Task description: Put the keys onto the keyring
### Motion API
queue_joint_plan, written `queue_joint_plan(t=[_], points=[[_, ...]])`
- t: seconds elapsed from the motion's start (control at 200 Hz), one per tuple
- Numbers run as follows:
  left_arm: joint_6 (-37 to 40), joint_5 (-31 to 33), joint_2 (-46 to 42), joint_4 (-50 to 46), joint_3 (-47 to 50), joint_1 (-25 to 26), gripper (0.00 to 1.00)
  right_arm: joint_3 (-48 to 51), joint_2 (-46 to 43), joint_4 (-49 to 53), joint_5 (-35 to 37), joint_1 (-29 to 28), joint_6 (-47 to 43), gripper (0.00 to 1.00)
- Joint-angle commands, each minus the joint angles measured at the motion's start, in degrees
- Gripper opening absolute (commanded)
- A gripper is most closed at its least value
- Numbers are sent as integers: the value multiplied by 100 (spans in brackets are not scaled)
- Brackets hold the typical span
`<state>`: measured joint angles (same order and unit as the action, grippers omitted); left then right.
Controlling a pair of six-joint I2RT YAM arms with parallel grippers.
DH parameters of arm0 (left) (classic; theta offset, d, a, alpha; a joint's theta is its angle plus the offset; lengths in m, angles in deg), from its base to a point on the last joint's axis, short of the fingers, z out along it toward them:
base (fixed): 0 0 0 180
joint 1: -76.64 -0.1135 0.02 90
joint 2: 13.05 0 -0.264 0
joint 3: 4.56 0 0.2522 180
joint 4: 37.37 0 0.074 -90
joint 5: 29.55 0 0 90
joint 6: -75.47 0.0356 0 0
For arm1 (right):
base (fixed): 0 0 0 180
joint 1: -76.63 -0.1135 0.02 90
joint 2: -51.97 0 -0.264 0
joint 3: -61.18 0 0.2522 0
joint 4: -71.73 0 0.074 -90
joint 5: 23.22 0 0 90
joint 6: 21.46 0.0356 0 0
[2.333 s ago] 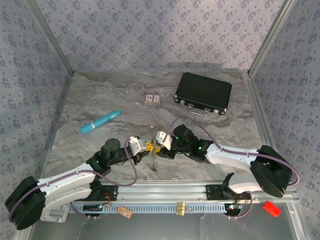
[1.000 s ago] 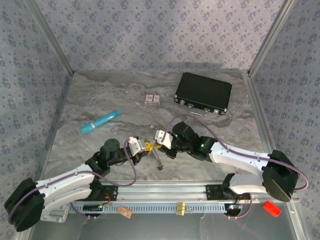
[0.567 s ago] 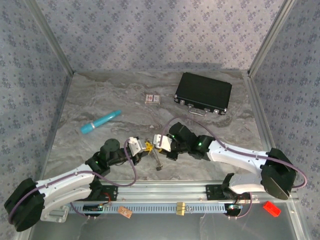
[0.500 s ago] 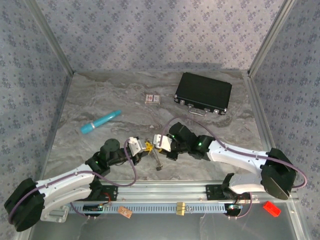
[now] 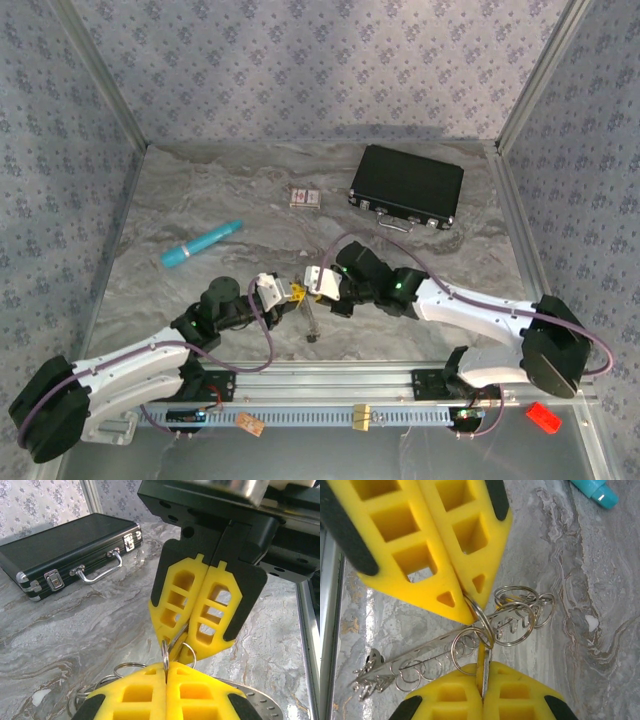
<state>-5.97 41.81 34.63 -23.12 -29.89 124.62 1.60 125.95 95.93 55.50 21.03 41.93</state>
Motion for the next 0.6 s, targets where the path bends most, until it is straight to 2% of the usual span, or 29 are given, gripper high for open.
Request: queue_joint_plan(t=[0.0,0.595], points=[[97,-123,-92,38,-165,-26,0,-208,217,212,27,56,-20,0],[96,-128,-83,7,-163,-29,0,-339,213,-59,-512,250,248,0]])
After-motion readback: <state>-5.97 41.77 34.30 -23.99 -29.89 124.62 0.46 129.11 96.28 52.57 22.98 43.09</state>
